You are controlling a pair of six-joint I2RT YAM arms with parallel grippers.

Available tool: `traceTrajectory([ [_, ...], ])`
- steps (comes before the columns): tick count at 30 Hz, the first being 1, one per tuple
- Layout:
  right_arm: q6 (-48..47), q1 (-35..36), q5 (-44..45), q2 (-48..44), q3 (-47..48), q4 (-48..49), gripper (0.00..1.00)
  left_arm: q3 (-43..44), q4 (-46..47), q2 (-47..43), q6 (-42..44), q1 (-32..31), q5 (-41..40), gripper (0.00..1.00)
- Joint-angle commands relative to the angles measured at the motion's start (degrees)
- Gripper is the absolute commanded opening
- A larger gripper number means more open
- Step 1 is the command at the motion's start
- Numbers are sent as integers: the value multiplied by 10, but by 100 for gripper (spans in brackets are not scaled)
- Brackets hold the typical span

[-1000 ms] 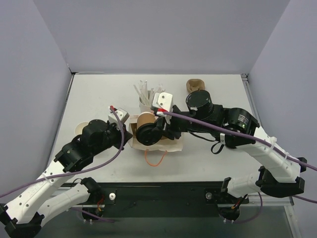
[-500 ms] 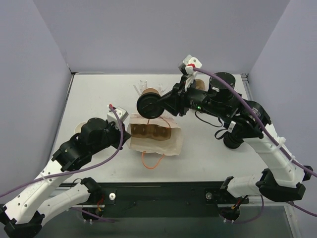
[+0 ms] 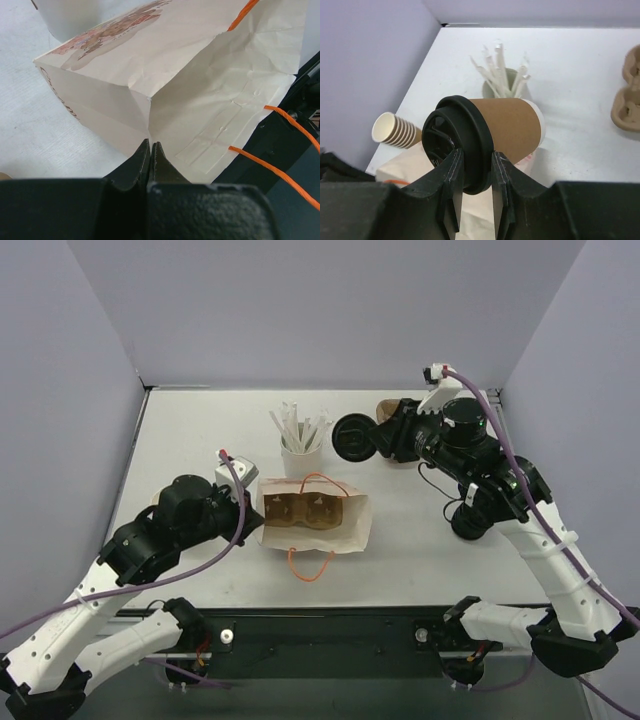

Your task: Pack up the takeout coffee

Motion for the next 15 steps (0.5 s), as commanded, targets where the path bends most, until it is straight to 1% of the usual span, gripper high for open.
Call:
traceTrajectory([
  [1,76,-56,13,-42,-80,17,0,43,-23,4,-8,4,22,0],
  [4,89,-92,-16,-56,-138,22,0,36,-23,-6,-10,5,20,0],
  [6,93,-103,-37,-69,-173,41,0,37,-23,-9,-9,5,17,0],
  [8,108,-123,-53,-84,-226,52,0,45,-31,-3,-8,6,14,0],
  [10,116,-135,-71,-95,-261,78,0,54,-38,3,-7,6,13,0],
  [11,127,-151,-80,-100,-293,88,0,57,-45,4,-7,7,12,0],
  [12,134,-158,-103,-103,-311,103,0,58,-47,4,-9,8,11,0],
  [15,147,-177,-129,-111,-376,151,0,56,-45,-3,-25,7,-10,0],
])
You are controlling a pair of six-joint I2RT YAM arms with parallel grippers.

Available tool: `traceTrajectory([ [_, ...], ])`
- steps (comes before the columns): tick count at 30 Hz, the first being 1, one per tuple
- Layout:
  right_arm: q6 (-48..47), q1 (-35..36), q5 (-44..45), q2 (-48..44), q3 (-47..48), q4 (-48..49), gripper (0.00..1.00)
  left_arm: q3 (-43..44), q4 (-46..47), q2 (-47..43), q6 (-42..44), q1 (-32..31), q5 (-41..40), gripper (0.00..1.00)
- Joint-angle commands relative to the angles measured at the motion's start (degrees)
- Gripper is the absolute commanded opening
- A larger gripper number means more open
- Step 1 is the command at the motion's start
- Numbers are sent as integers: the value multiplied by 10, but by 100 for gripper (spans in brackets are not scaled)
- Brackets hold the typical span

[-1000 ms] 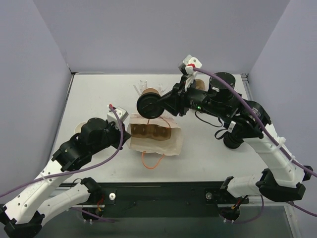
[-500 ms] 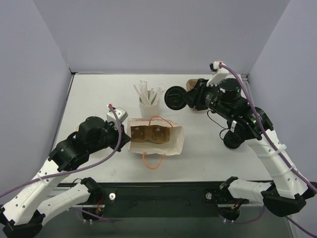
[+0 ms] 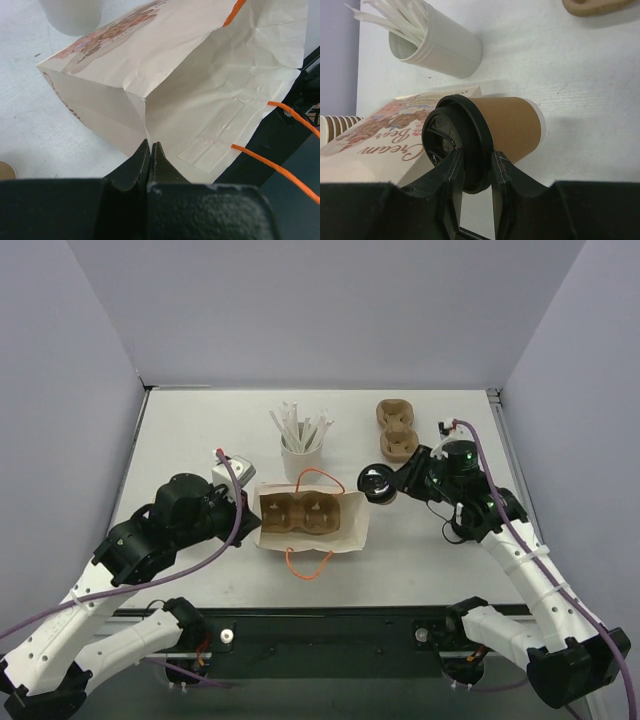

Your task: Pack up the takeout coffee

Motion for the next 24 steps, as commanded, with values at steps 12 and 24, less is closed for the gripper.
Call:
traceTrajectory([
  [12,52,-113,-161,6,-218,229,0,80,-85,67,-91,8,-60,0],
  [24,9,-145,-116,0,-227,138,17,131,-127,114,-100,21,-47,0],
])
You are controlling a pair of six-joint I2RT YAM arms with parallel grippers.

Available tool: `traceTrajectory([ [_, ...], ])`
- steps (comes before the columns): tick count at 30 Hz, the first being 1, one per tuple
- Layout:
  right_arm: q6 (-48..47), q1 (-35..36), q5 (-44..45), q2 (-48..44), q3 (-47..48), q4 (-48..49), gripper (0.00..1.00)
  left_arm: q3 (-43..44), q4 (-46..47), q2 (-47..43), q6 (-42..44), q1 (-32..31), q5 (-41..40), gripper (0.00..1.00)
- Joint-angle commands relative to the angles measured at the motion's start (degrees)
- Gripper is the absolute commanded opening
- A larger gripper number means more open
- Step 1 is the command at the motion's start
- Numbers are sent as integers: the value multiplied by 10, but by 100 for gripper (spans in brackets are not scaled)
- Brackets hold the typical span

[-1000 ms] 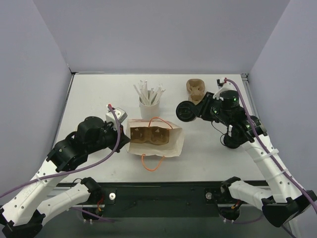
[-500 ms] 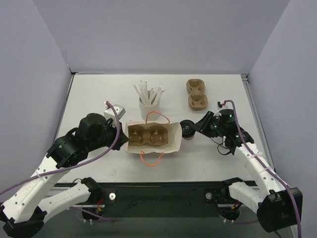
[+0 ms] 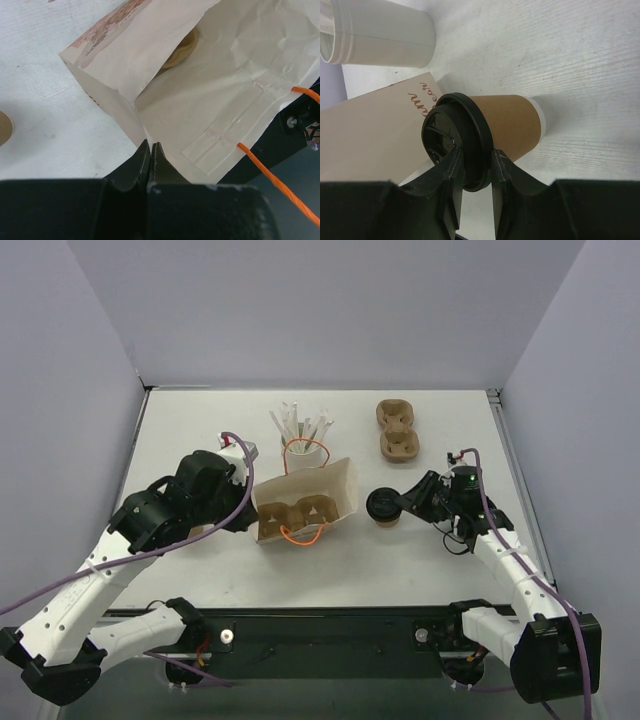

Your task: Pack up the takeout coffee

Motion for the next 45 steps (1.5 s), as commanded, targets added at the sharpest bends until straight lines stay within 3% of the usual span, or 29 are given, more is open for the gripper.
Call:
traceTrajectory([
  [1,-25,-12,21,-8,-1,-33,17,29,-18,5,-17,8,-2,0],
  [6,-30,-28,22,-1,-7,-47,19,34,-41,18,-26,15,-4,0],
  [14,-36,-40,36,3,-9,-76,35,34,-52,19,-35,18,-4,5],
  [17,-40,-47,56,-5,6,-109,43,38,-51,19,-33,18,-4,14],
  [23,-45,-48,103,-39,88,-199,46,97,-59,30,11,18,-34,39],
  [29,3,-27,183,-28,238,-351,44,162,-38,68,37,19,-67,44],
  [35,165,99,232,17,370,-409,43,177,3,98,66,19,-115,45],
  [40,206,225,289,117,487,-408,44,136,33,85,79,11,-112,45],
  [45,246,260,280,214,561,-408,46,143,54,81,79,12,-116,45],
])
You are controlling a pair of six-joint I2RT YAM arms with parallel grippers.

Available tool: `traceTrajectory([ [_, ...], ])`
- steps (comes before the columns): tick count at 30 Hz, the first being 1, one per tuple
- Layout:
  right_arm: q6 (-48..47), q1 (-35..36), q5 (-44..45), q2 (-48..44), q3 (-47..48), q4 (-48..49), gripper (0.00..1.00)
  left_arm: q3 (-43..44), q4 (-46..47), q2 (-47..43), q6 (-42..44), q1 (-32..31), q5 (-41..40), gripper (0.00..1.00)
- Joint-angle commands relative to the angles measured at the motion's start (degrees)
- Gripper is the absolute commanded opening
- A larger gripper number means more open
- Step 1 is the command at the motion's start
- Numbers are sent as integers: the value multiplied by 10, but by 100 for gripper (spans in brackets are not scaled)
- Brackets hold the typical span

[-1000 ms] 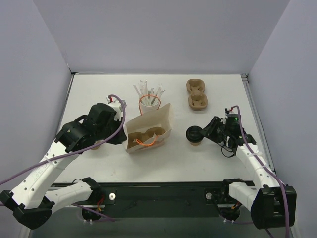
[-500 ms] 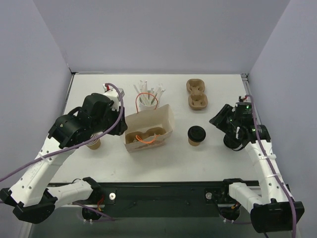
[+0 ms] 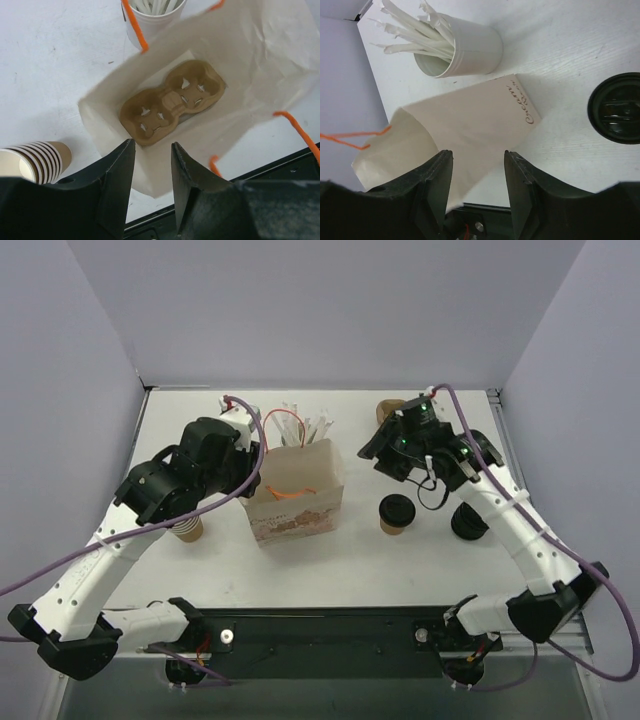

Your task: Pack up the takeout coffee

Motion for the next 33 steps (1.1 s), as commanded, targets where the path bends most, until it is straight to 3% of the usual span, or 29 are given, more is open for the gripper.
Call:
traceTrajectory([
  [1,65,24,18,61,61,-37,46,11,50,-12,6,-1,-18,46],
  [3,103,33,3,72,64,-45,46,45,42,0,5,-2,-16,46],
  [9,160,81,-4,48,31,-56,46,41,57,-19,14,-1,-50,47],
  [15,180,99,47,41,52,-75,48,46,60,-24,41,-2,-77,48],
  [33,248,165,88,88,87,-91,50,17,38,-72,33,-2,-80,49],
])
